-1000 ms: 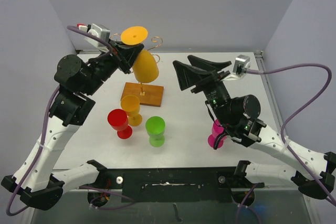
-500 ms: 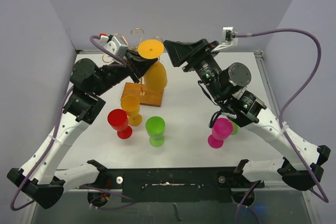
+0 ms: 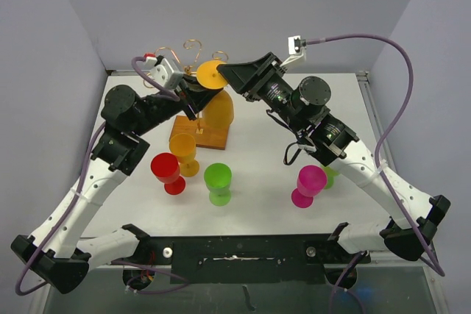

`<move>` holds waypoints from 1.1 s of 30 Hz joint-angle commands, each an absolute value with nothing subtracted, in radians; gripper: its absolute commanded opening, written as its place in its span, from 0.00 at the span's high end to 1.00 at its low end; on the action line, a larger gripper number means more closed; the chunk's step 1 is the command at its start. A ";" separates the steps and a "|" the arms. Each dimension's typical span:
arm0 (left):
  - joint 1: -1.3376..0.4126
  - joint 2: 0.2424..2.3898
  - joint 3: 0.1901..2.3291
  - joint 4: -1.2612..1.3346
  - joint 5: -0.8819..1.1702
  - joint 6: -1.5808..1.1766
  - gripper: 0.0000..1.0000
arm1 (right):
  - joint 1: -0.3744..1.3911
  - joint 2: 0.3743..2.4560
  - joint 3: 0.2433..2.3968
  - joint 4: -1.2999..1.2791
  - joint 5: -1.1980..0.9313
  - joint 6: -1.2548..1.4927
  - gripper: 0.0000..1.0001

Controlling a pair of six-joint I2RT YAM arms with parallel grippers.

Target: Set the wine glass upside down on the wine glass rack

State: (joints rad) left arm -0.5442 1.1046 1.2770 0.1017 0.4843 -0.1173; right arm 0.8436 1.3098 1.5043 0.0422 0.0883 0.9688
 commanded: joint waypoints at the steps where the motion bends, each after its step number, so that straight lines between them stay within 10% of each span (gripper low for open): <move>1: -0.546 1.066 1.279 0.183 0.491 -0.093 1.00 | 0.840 1.288 1.496 0.054 -0.041 1.068 0.70; 12: -0.546 1.042 1.259 0.173 0.460 -0.110 0.93 | 0.841 1.260 1.567 -0.144 -0.025 1.189 0.99; 20: -0.546 1.020 1.282 0.048 0.289 -0.165 0.50 | 0.835 1.253 1.605 -0.245 0.098 1.251 1.00; 33: -0.545 0.749 1.100 -0.072 -0.223 -0.204 0.44 | 0.707 1.327 1.617 -0.225 0.250 1.156 1.00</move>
